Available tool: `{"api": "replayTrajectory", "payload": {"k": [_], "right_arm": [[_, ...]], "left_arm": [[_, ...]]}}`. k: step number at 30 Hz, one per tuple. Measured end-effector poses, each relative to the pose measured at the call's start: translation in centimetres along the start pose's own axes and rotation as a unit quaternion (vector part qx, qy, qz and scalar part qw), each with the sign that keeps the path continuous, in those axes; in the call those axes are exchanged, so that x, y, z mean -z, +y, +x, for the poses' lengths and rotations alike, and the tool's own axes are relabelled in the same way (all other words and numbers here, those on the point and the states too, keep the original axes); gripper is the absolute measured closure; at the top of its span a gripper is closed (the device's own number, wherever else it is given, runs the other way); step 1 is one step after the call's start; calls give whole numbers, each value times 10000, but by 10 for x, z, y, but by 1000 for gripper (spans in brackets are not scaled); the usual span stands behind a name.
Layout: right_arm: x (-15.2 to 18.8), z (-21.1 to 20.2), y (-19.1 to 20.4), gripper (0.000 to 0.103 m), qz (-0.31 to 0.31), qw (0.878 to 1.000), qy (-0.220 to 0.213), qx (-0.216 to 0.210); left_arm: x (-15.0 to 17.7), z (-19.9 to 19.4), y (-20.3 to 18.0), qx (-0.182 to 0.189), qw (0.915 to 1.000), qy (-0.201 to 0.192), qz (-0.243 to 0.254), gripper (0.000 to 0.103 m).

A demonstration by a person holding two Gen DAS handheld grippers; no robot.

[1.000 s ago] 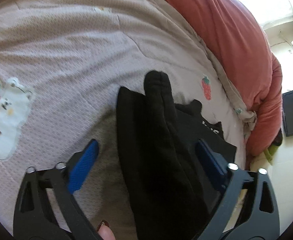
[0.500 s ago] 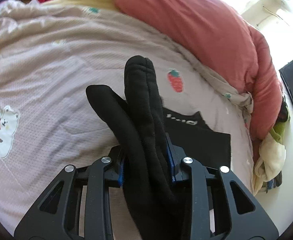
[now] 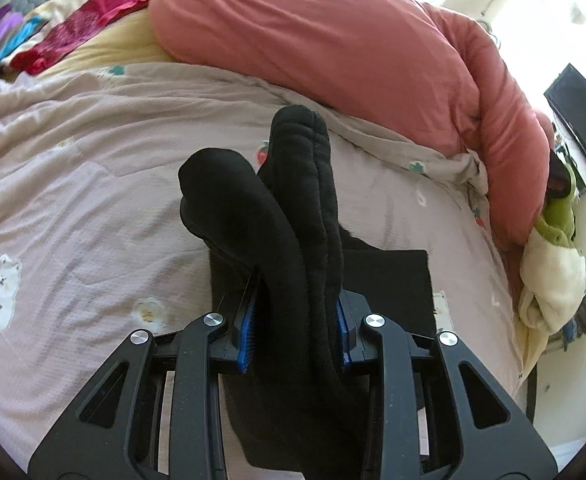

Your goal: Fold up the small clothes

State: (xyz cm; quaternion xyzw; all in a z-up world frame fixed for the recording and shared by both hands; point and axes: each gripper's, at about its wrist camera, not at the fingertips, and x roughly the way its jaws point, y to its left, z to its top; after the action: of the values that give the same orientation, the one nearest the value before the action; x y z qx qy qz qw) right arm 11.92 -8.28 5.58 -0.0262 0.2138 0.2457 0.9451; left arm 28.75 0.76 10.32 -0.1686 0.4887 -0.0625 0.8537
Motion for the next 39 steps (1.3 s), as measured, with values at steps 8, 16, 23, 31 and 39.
{"api": "replayTrajectory", "payload": {"k": [8, 16, 23, 31, 39], "right_arm": [[8, -20, -28, 96, 393, 9991, -87, 163], [24, -30, -61, 96, 806, 9963, -4, 305], [40, -31, -80, 96, 1174, 9924, 164, 323], [55, -32, -97, 96, 1621, 9858, 317, 314], [78, -27, -120, 89, 2443, 9670, 704, 186]], "left_arm": [[3, 15, -46, 28, 9996, 78, 282, 81], [13, 42, -89, 159, 9981, 322, 508, 80], [23, 72, -109, 18, 9963, 554, 659, 80], [36, 97, -126, -9, 9940, 737, 813, 76], [43, 93, -122, 582, 9930, 795, 650, 46]]}}
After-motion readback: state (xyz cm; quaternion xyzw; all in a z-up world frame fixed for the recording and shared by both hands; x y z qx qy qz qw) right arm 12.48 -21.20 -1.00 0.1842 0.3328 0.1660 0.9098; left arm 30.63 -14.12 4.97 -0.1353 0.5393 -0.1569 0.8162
